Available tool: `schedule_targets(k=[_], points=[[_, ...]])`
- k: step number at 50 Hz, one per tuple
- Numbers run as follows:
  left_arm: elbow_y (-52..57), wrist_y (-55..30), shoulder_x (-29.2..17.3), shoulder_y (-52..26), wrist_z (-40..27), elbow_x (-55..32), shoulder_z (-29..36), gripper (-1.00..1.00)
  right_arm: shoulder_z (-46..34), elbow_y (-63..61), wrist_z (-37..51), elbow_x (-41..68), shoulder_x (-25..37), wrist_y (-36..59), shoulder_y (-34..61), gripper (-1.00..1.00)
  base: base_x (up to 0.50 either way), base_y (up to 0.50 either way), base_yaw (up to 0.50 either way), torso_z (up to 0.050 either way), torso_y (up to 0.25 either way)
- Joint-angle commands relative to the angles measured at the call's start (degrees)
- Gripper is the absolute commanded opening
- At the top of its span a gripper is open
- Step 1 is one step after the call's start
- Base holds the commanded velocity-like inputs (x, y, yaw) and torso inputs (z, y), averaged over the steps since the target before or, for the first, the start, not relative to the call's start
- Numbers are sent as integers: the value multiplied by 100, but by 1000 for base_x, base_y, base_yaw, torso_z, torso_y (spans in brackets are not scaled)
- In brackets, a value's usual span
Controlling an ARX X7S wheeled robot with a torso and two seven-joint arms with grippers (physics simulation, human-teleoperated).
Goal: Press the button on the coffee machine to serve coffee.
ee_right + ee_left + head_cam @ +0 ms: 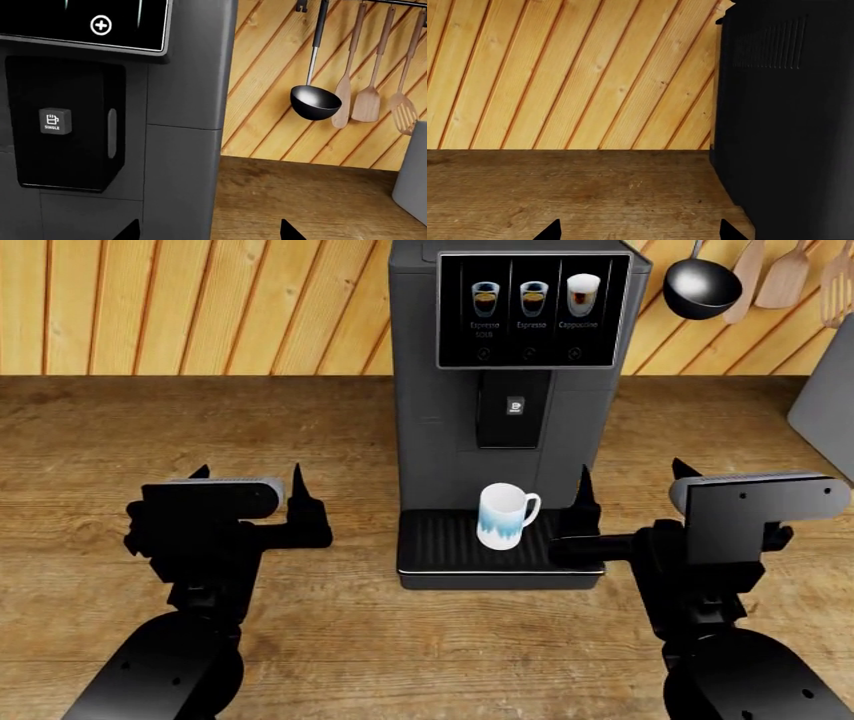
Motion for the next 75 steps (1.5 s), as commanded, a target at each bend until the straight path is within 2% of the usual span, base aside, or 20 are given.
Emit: schedule_targets(k=[1, 5, 21, 34, 35, 58, 75], points=[[-25, 35, -36, 29, -15, -22, -10, 100, -284, -559, 111, 476, -179, 1027, 594, 100, 0, 0, 0, 0, 0], [-28, 42, -59, 49, -11, -39, -21, 100, -392, -812, 145, 687, -284, 1407, 840, 100, 0, 0, 0, 0, 0], [-16, 23, -69, 26, -76, -60, 12, 100, -984, 64, -116, 628, -561, 1068, 1534, 100, 0, 0, 0, 0, 0], [-74, 92, -104, 60, -67, -87, 8, 100, -1045, 175, -82, 604, -611, 904, 1518, 100, 0, 0, 0, 0, 0], [-88, 98, -90, 54, -76, -73, 33, 100, -1058, 154, -69, 586, -602, 889, 1522, -100, 0, 0, 0, 0, 0], [-132, 154, -130, 63, -101, -129, 44, 100, -1430, 160, 161, 284, -485, 829, 1830, -100, 0, 0, 0, 0, 0], [-208, 190, -96, 30, -148, -107, 154, 100, -1385, 335, 276, 244, -509, 696, 1728, -100, 0, 0, 0, 0, 0]])
